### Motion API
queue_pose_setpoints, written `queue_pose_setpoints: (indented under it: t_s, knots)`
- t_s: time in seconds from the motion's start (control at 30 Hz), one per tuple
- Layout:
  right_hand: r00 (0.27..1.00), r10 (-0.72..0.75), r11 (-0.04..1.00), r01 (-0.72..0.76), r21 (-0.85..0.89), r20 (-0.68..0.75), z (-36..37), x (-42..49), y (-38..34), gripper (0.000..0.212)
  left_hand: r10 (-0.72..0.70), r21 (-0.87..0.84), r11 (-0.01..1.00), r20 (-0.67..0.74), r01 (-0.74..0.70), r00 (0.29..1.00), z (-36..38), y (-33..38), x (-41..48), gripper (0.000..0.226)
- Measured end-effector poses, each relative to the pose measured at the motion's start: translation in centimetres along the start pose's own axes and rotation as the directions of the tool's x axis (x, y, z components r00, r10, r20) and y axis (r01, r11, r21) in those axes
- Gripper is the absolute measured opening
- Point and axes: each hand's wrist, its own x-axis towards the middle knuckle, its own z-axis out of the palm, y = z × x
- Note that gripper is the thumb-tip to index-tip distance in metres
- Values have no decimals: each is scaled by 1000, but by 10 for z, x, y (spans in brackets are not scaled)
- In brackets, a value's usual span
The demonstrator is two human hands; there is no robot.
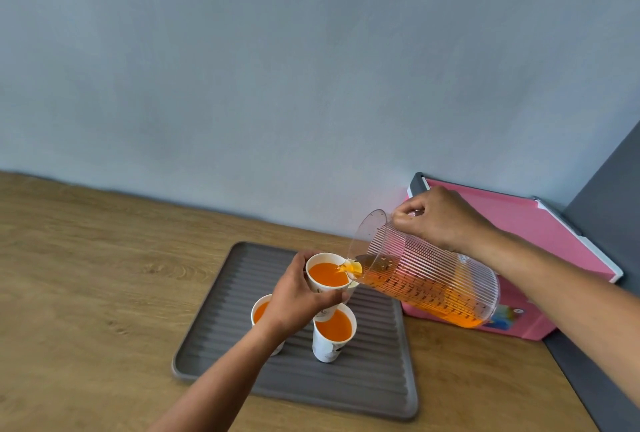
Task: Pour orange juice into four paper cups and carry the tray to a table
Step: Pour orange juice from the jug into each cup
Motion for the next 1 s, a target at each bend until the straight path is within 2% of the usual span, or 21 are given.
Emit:
queue_pose_setpoints:
  t_s: [0.27, 0.37, 0.5, 0.6, 0.73, 0.83, 1.0]
  knots:
    - [1000, 0, 1000, 0, 3, 1, 1, 1, 1, 21, -3, 24, 1000, 4, 3, 1000, 0, 1, 0, 76]
    - [1000, -9, 1000, 9, 6, 3, 1, -1, 2, 14, 0, 24, 1000, 5, 0, 1000, 0, 0, 0, 76]
    - [1000, -9, 1000, 9, 12, 3, 1, -1, 6, 29, -1, 33, 999, 3, 1, 1000, 0, 1, 1, 76]
    - [1000, 13, 998, -12, 68, -15, 3, -2, 12, 16, 1, 37, 999, -7, -1, 1000, -1, 2, 2, 77]
    - [998, 36, 988, -27, 155, -54, 5, -4, 20, 18, 3, 39, 999, -22, -3, 1000, -3, 3, 6, 77]
    - [995, 69, 971, -50, 234, -77, 8, -6, 26, 36, 15, 54, 998, -23, -14, 1000, -4, 5, 9, 73]
    - [987, 117, 939, -76, 335, -106, 17, -12, 31, 19, 28, 77, 997, -18, -27, 999, -7, 5, 13, 72]
